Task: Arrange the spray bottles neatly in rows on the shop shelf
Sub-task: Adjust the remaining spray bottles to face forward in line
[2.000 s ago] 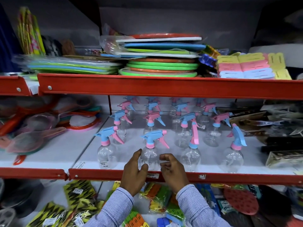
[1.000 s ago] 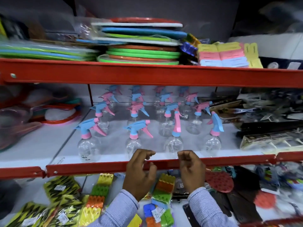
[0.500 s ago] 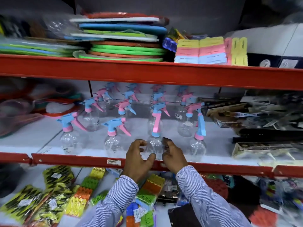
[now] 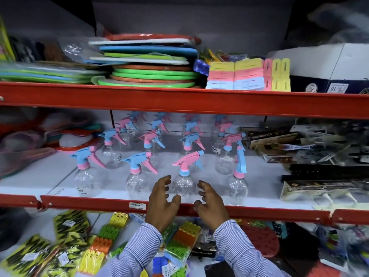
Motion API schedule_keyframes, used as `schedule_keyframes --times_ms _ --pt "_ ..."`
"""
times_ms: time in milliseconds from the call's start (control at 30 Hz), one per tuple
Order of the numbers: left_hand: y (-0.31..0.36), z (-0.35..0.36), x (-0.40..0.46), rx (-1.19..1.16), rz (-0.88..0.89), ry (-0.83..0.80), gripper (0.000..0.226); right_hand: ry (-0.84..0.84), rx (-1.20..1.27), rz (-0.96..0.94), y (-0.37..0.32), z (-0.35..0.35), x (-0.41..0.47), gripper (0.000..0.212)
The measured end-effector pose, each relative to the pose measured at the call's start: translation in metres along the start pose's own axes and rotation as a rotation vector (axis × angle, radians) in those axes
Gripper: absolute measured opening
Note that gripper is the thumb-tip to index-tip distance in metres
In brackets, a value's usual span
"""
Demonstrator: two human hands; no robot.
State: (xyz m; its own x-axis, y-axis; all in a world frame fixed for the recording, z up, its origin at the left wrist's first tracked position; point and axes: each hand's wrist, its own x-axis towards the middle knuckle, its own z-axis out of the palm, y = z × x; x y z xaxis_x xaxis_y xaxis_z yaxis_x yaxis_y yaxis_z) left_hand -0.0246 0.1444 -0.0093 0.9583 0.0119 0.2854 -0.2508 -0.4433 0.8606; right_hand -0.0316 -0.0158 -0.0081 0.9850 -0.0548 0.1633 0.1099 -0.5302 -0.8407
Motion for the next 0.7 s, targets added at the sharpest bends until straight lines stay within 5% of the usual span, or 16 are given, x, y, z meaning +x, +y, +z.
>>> schedule_keyframes --times_ms 700 --pt "0.0006 -0.0045 0.0015 0.028 0.013 -0.084 0.067 0.000 0.007 -0.002 0.0008 0.0002 -0.0015 0.044"
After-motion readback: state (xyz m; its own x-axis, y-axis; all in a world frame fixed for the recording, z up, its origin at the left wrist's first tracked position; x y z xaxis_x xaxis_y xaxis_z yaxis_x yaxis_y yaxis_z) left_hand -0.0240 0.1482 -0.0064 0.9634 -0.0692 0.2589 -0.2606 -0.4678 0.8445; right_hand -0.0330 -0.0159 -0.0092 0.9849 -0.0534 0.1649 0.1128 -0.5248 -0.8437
